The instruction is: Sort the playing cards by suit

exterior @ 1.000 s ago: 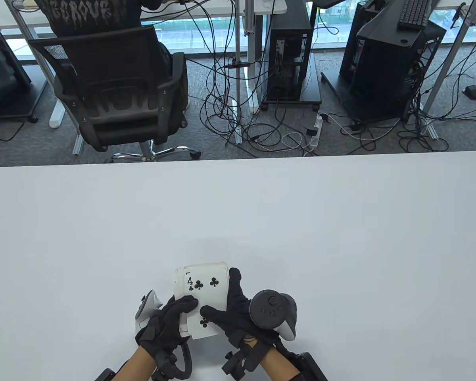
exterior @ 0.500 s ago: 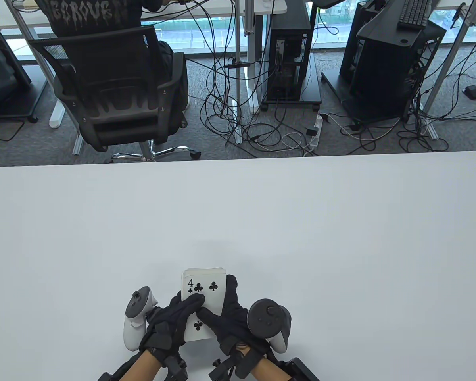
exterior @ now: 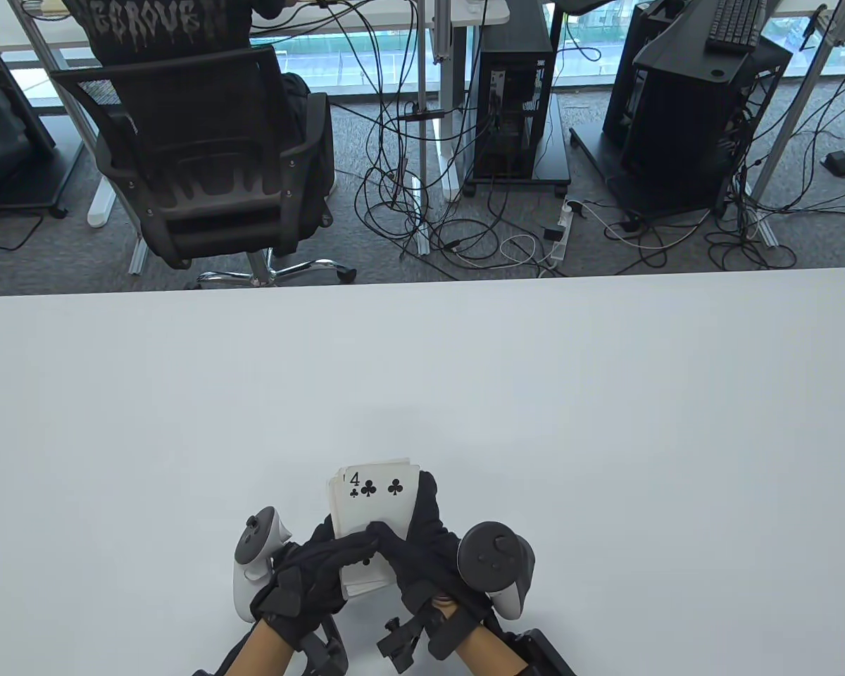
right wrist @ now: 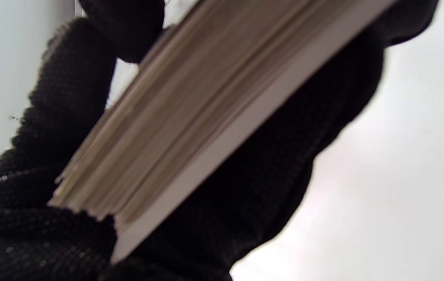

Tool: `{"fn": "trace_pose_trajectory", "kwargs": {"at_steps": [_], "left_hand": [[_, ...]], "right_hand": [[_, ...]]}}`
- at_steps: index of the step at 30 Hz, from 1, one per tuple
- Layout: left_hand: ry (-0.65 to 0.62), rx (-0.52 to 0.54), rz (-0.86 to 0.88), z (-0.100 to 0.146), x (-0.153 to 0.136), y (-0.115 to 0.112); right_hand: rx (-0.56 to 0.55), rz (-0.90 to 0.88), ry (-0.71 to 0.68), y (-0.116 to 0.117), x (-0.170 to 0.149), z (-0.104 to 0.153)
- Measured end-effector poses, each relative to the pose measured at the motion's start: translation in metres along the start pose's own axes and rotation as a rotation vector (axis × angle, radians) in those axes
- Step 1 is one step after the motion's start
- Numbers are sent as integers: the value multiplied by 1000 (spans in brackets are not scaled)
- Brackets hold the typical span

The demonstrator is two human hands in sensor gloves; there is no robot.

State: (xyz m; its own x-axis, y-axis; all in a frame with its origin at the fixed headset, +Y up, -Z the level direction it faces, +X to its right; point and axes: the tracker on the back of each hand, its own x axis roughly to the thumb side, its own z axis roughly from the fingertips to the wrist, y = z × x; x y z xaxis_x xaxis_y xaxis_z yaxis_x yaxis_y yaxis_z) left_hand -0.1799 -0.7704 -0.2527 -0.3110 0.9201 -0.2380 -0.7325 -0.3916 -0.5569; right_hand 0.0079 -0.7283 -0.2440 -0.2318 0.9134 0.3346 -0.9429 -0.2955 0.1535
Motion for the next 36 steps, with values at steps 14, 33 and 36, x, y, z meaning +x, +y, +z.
{"fn": "trace_pose_trajectory", "kwargs": {"at_steps": [14,33,36], "left_hand": [[-67,83,203,4,-10,28],[-64,0,162,2,-11,28],[-69,2,206,1,-13,27]], "right_hand": [[32,285,-20,-3,3,-1],[21,31,76,-17,-13,-7],[-6,12,75,-21,-15,-7]]}}
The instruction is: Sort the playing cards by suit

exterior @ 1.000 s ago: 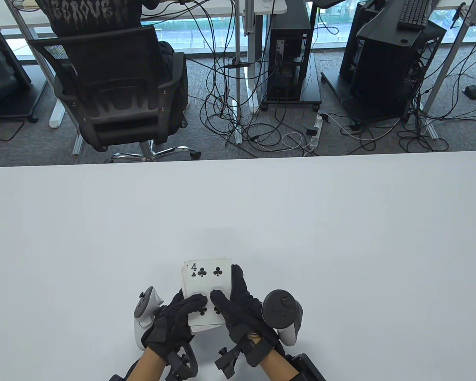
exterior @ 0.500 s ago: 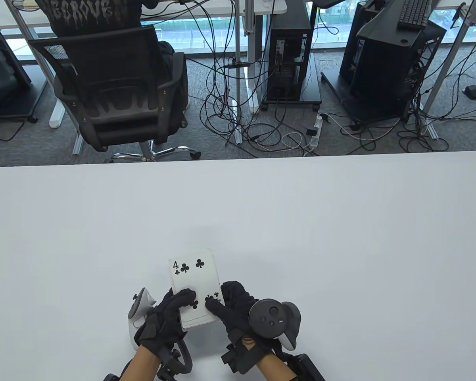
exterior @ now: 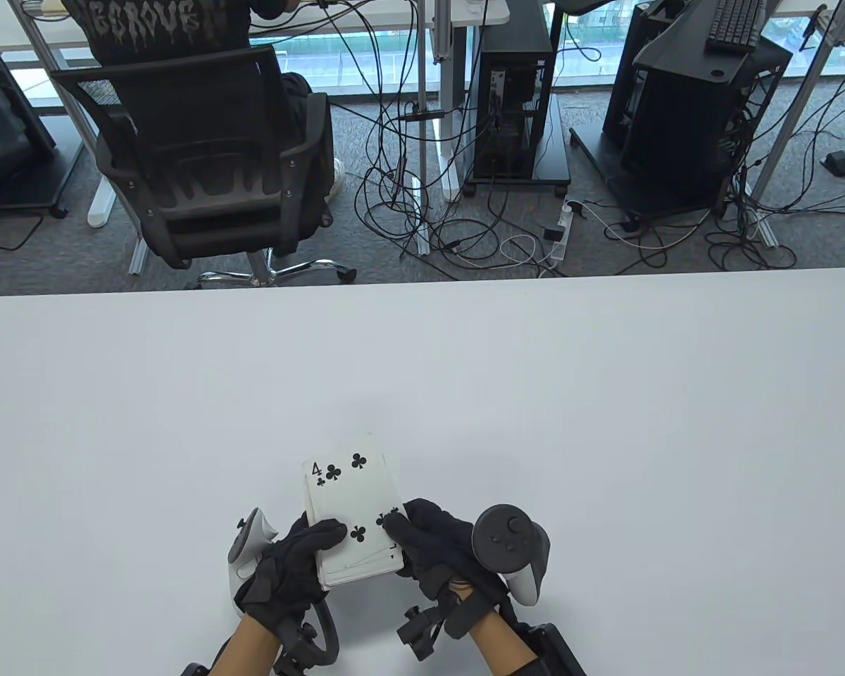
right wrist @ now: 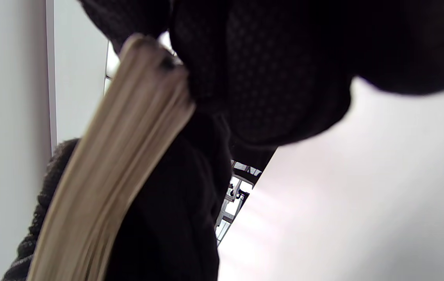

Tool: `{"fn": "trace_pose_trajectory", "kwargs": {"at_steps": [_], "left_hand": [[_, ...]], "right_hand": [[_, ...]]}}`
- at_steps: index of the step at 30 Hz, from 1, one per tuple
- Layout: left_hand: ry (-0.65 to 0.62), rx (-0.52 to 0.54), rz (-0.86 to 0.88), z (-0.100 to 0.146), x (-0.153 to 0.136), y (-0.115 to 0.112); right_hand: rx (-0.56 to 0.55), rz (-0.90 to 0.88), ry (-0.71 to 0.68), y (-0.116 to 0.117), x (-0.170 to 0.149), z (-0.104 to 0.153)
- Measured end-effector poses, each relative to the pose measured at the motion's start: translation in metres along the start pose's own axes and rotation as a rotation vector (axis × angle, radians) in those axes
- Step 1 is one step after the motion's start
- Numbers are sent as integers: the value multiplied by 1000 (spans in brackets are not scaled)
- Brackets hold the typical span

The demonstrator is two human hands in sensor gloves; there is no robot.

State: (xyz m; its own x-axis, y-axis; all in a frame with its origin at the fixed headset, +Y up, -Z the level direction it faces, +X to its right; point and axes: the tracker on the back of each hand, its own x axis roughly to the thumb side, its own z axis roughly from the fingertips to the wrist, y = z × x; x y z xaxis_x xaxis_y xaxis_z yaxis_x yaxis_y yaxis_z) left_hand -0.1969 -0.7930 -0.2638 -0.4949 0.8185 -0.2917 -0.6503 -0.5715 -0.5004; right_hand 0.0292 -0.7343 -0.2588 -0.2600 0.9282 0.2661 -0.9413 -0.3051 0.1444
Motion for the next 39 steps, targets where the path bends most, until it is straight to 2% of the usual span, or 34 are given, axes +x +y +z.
{"fn": "trace_pose_trajectory", "kwargs": {"at_steps": [4,8,12,15,21,23,26,31,39], "left_hand": [[-2,18,-10,1,1,1],[-39,38,44,2,6,5],[-87,81,71,6,15,13],[-104,117,81,9,18,19],[-109,167,106,13,18,25],[-105,175,98,14,18,25],[-108,187,89,15,20,26],[-119,197,98,16,23,26],[-108,197,96,16,22,26]], "right_hand": [[-34,-4,4,-4,-4,0],[-128,-6,25,-17,-14,-1],[-193,-141,85,-28,-26,-8],[-228,-90,131,-28,-31,-19],[-173,206,337,-4,-45,-70],[-189,328,399,3,-50,-87],[-162,518,496,9,-54,-101],[-16,951,545,16,-56,-115],[56,1156,547,21,-55,-120]]}}
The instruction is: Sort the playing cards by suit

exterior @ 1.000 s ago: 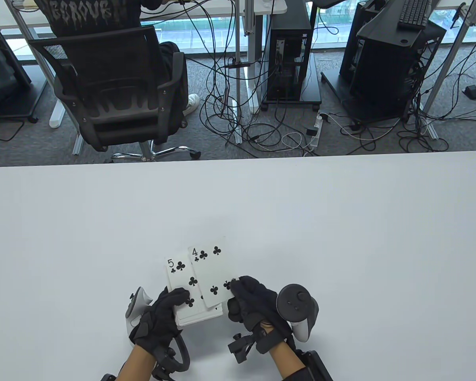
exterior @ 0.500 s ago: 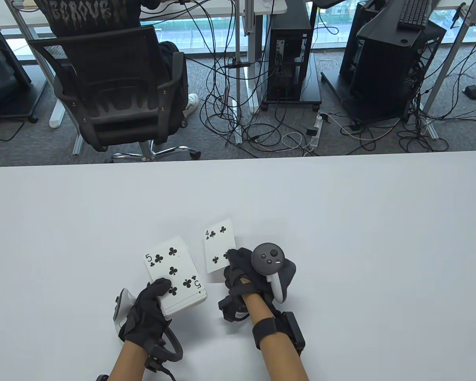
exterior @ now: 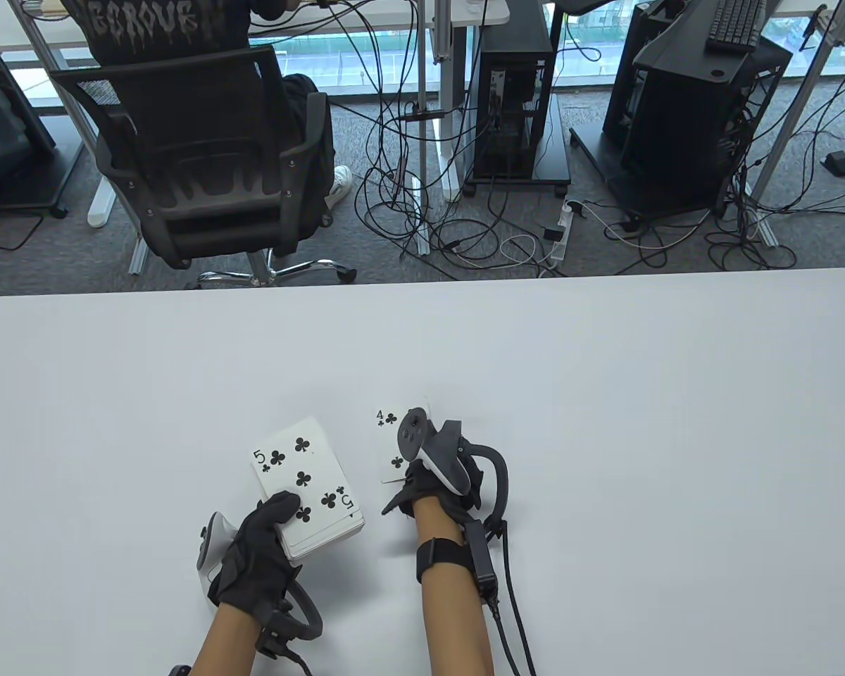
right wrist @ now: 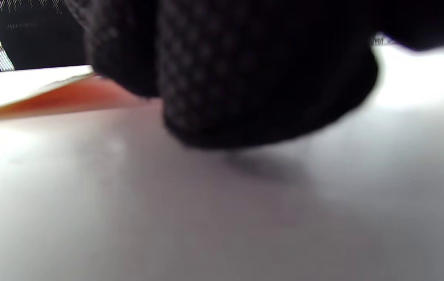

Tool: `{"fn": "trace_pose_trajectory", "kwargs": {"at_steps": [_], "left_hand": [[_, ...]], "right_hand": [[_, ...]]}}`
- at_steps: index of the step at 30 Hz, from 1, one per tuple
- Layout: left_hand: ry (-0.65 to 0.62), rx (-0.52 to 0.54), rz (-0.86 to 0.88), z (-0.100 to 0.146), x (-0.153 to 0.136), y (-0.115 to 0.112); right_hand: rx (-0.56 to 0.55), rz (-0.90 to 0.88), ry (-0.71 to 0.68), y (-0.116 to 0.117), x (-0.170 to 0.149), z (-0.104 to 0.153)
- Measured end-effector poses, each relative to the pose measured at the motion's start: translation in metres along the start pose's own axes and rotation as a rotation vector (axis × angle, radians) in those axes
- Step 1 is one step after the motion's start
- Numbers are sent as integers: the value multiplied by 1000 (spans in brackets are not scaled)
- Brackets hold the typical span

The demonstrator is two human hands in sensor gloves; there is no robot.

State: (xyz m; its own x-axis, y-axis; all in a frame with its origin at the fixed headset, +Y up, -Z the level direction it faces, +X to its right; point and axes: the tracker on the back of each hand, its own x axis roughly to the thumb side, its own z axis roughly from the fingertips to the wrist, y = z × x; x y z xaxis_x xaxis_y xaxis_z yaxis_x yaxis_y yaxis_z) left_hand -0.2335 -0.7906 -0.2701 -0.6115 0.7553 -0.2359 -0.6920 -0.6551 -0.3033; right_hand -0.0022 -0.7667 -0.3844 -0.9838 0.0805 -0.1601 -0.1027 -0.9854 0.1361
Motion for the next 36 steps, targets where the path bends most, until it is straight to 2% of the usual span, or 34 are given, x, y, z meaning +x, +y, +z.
{"fn": "trace_pose_trajectory", "kwargs": {"at_steps": [4,8,10,13,15,17,21,24,25,29,36], "left_hand": [[2,3,-9,0,0,0],[10,3,-11,0,-1,-1],[16,4,-13,0,-1,-1],[27,9,-20,1,-2,-1],[34,13,-25,1,-2,-2],[42,15,-32,1,-3,-2],[59,8,-58,1,-4,-2],[68,-31,-64,0,-4,-4],[66,-31,-75,0,-4,-4],[41,-103,-57,-3,-2,-7],[60,-66,-74,-3,-4,-6]], "right_hand": [[30,38,-13,-6,-3,2],[-101,-68,-117,-28,-10,11],[-132,-235,-237,-41,-11,19],[-183,-579,-440,-53,-8,43],[-157,-750,-578,-56,-4,58],[-99,-824,-632,-56,2,76],[-12,-699,-740,-55,15,95],[-35,-584,-735,-55,22,99],[-35,-604,-725,-54,21,98],[2,-895,-650,-52,12,91],[-36,-904,-583,-50,-3,77]]}}
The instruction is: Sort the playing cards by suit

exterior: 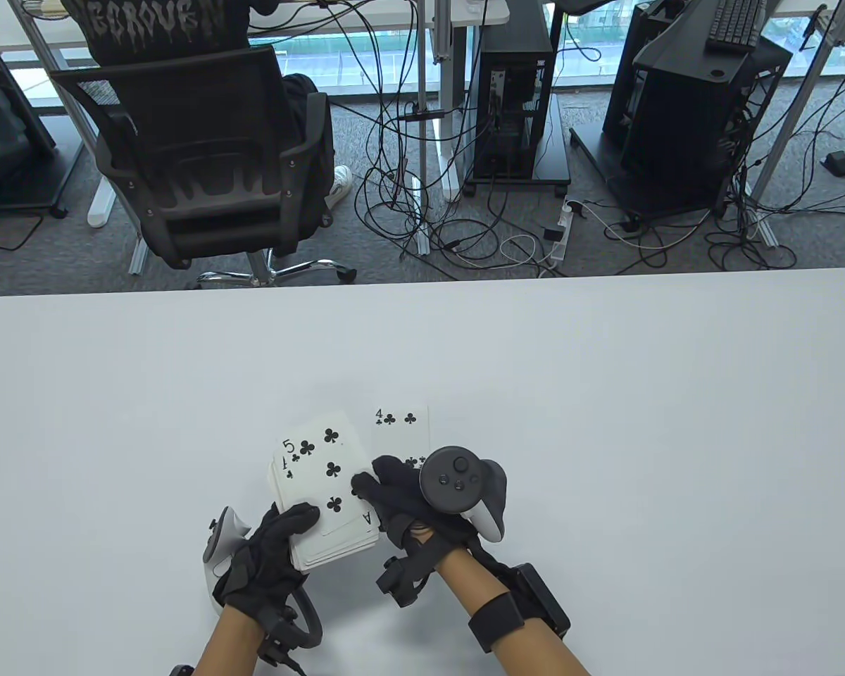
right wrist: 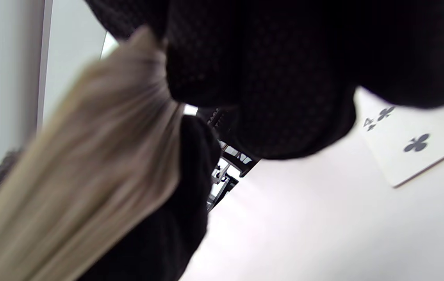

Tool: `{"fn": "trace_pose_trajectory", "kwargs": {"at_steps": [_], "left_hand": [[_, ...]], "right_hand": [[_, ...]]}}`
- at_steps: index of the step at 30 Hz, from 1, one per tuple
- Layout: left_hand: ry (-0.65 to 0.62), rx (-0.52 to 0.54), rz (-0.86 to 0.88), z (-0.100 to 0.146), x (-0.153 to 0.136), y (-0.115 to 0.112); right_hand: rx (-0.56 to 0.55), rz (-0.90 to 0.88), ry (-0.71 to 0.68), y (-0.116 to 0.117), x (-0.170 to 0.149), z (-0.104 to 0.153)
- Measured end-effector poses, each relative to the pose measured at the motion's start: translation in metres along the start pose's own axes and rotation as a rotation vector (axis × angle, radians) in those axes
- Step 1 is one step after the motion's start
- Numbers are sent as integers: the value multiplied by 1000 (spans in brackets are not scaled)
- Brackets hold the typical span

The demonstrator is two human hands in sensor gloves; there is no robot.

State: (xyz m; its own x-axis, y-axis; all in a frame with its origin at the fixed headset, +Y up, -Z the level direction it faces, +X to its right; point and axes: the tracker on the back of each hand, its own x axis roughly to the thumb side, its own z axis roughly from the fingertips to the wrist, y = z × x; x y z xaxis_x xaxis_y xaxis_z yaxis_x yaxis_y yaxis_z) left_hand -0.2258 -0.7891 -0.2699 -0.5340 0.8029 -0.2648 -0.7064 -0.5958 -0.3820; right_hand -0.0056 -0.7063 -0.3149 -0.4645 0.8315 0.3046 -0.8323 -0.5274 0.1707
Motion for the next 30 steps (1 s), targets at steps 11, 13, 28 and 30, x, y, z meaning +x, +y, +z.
{"fn": "trace_pose_trajectory", "kwargs": {"at_steps": [11,13,28,30], "left_hand": [[-32,74,42,3,3,6],[-31,89,50,4,3,7],[-22,103,55,4,3,7],[-15,106,52,5,3,7]], "right_hand": [[-109,-342,338,-27,-77,-33],[-160,-212,407,-27,-84,-35],[49,758,548,14,-78,-64],[100,805,564,17,-76,-66]]}}
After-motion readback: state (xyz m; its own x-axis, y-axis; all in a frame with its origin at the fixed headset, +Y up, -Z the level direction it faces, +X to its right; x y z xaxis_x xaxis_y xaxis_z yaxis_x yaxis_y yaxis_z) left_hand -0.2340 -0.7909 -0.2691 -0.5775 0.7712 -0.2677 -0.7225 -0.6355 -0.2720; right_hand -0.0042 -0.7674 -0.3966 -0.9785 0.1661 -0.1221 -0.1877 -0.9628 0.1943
